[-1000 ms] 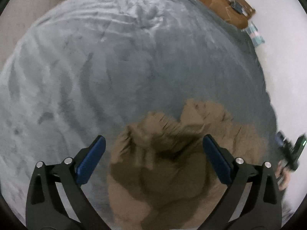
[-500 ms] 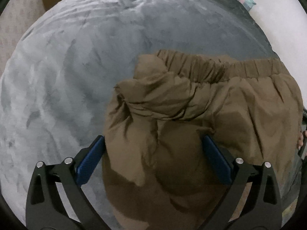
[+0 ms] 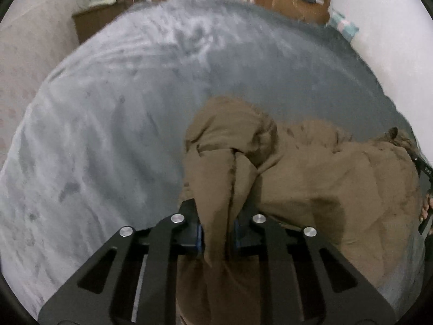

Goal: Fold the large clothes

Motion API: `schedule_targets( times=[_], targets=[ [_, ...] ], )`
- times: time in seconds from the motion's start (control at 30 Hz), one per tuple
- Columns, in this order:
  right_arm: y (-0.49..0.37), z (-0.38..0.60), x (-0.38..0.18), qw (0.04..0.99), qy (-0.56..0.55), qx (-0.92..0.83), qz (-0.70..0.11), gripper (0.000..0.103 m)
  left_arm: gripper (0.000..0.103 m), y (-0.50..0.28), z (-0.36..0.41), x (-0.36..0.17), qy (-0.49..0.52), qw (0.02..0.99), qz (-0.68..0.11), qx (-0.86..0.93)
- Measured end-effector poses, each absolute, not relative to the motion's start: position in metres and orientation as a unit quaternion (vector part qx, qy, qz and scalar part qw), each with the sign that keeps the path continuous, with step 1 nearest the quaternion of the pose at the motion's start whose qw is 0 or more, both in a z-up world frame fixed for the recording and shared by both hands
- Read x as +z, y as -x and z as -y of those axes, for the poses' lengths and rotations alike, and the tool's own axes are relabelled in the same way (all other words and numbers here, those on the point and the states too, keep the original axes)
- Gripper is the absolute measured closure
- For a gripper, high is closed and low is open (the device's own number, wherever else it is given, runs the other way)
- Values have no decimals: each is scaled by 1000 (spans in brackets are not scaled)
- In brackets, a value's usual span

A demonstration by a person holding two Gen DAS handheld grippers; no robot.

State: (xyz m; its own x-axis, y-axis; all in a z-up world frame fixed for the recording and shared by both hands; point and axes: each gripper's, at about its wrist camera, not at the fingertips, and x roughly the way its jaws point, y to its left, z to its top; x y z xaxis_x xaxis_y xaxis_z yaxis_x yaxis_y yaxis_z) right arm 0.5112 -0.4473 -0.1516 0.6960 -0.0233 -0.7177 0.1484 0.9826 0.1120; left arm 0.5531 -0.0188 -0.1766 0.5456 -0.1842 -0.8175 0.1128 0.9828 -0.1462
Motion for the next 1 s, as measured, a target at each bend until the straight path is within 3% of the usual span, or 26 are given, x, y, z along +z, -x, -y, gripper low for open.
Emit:
schedule_targets(
  times=[0.27,0.33,0.37,0.43,0.5,0.53,0.73,0.93,1.0],
  targets=[
    [-537,440,-186,888,-37,-63,-454,87,83,-568,31,-219,17,859,-509,-54],
    [-537,441,-195,878,-37,-65,-472,82,71,-567,33,-218,16,858,-511,-46],
    [-537,441,-196,876,-38,-66,-475,76,64,-567,35,-214,7,859,-510,-32],
    [-533,443,-190,873,-45,-69,-480,63,42,-564,37,-204,-15,866,-499,-11],
    [-527,440,-176,881,-44,-72,-466,44,38,-562,32,-194,-20,871,-490,-9],
    [-522,439,-168,887,-48,-72,-454,42,37,-560,33,-186,-17,874,-486,-7],
    [-485,410,-120,919,-69,-64,-384,41,36,-521,58,-141,14,897,-442,-20],
    [-482,336,-140,918,-81,-34,-387,43,37,-496,128,-147,33,889,-452,-65],
    [-485,320,-148,915,-76,-34,-394,53,42,-498,154,-160,30,879,-470,-78]
  ],
)
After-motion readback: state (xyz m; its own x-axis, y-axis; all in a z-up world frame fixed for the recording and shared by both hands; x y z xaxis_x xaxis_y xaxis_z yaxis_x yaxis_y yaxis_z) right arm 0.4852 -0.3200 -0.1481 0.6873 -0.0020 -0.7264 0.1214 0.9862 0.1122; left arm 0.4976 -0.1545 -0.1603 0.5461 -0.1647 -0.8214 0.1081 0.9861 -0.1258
